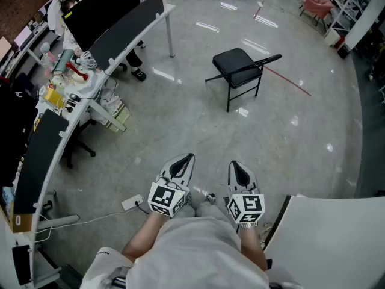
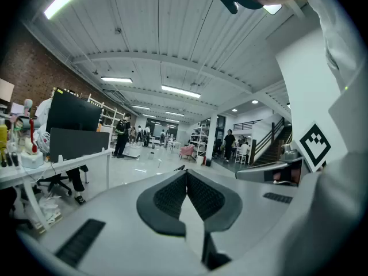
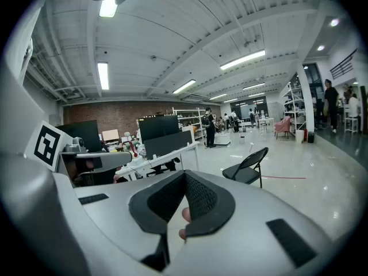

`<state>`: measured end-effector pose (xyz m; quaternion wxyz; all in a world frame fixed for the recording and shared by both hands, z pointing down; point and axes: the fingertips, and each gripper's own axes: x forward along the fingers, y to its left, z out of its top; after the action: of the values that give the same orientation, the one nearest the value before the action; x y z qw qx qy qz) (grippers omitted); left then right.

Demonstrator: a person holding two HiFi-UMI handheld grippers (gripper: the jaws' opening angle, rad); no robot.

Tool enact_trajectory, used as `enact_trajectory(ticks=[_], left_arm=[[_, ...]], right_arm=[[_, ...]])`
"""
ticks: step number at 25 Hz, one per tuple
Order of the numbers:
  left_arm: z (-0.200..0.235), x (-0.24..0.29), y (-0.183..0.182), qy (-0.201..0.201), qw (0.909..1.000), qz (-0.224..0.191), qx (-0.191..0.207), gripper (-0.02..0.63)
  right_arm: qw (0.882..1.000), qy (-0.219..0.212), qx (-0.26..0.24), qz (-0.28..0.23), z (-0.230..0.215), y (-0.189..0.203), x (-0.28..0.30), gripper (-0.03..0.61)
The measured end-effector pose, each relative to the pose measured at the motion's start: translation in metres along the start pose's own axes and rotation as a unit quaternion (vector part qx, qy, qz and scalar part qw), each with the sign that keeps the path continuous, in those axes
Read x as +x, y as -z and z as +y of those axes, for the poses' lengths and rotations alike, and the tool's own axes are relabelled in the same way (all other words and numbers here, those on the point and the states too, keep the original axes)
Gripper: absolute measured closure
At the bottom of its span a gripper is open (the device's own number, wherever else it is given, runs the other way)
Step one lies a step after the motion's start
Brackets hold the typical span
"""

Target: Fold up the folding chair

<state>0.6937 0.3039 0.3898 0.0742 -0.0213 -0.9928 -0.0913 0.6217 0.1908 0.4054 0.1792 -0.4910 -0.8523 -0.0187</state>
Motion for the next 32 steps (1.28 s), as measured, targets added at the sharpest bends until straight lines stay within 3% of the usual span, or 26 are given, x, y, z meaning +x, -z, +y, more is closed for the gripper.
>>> enact_trajectory(ticks=[19, 32], left_arm=[[-0.015, 0.022, -0.005, -0.038, 0.9992, 0.012, 0.004, 0.601], [-0.07, 0.052, -0.009, -0.042, 0.9988, -0.017, 0.018, 0.603]], right_arm=[[0.999, -0.003, 0.006, -0.031, -0.045, -0.017, 0.0, 0.572], [0.999, 0.005, 0.01, -0.035, -0.107, -0.013, -0.027, 0.572]])
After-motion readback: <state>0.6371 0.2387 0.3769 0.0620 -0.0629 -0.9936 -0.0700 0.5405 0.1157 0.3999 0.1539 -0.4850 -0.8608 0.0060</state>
